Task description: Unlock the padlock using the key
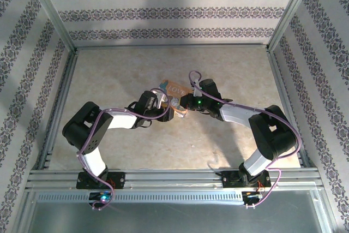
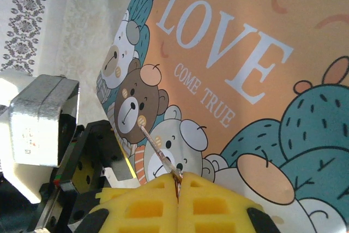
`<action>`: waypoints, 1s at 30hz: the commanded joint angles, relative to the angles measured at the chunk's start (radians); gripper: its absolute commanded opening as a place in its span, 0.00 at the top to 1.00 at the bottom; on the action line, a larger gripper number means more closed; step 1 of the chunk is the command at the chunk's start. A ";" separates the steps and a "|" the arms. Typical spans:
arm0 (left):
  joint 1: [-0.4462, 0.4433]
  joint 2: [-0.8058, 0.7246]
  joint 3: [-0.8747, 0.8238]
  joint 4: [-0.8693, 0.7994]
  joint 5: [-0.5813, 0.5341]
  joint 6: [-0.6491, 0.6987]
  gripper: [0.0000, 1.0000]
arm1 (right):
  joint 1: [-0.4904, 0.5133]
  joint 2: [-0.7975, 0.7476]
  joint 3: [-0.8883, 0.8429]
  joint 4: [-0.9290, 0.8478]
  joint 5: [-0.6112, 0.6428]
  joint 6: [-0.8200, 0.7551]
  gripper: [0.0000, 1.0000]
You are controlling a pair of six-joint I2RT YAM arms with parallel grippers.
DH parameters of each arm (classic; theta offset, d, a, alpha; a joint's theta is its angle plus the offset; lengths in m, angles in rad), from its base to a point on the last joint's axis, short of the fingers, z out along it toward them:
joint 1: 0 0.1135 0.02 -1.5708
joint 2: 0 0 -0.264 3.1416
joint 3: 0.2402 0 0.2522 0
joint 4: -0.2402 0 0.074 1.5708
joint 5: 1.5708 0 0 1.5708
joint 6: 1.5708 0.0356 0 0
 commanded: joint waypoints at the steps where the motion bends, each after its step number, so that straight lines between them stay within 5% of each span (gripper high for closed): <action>1: -0.013 0.025 0.034 0.043 0.037 0.040 0.42 | 0.013 0.029 -0.016 -0.020 0.018 0.010 1.00; 30: -0.040 0.053 0.082 0.058 0.016 -0.108 0.54 | 0.023 0.026 -0.011 -0.018 0.020 0.017 1.00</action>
